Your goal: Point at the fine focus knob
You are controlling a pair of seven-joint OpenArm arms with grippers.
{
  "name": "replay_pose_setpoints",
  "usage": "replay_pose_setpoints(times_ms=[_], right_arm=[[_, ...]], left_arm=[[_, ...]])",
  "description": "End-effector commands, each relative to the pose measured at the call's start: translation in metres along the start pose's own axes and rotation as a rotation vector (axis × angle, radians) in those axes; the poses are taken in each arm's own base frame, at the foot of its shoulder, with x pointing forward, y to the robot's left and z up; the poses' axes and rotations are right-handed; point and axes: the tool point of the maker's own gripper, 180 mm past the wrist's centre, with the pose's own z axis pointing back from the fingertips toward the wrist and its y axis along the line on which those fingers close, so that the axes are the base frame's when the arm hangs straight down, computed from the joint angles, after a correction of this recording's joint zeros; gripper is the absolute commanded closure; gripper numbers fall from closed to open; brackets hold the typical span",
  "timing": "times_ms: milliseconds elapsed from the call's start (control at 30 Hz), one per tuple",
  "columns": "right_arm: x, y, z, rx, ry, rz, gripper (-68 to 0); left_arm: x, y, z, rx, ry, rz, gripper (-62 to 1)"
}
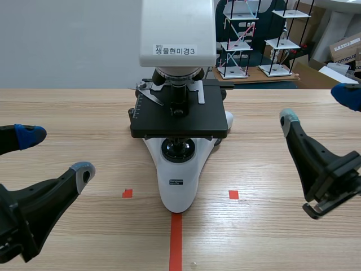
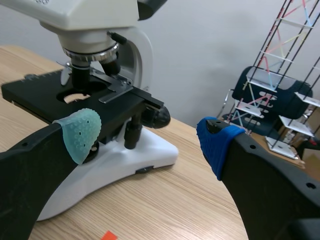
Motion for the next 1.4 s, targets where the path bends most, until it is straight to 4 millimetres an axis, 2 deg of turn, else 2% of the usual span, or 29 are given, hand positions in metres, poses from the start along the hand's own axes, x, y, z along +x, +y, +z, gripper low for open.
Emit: replay_pose_setpoints(times_ms=[0,767,833,967,1000,1133,1300,1367], right_arm=[[0.004,-0.005,-0.003,-0.012,-0.013,0.004,-43.5],[0.002,-0.006,-0.003,-0.017,-0.002,0.004,-43.2],[0.002,-0.006,-0.003,-0.017,-0.002,0.004,-35.6],[-0.003,-0.002,0.002,-0.013,0.027,-0.008,-7.0],[-0.005,-0.001,0.004,-0.012,0.038,-0.013,-3.1],[-0.009,-0.002,0.019,-0.058,0.059,0.002,-1.3],[-0.022,-0.019,0.033,-0.144,0.105,0.062,-1.0],[-0.03,-0.033,0.037,-0.187,0.129,0.056,-1.0]], left_arm=[[0.009,-0.003,-0.001,-0.006,-0.03,0.003,-59.6],[0.017,-0.003,-0.001,-0.006,-0.074,0.003,-59.6],[0.017,-0.003,-0.001,-0.006,-0.074,0.003,-59.6],[0.017,-0.003,-0.001,-0.006,-0.074,0.003,-59.6],[0.017,-0.003,-0.001,-0.006,-0.074,0.003,-59.6],[0.017,-0.003,-0.001,-0.006,-0.075,0.003,-59.6],[0.017,-0.003,-0.001,-0.006,-0.074,0.002,-59.6],[0.017,-0.003,-0.001,-0.006,-0.074,0.002,-59.6]])
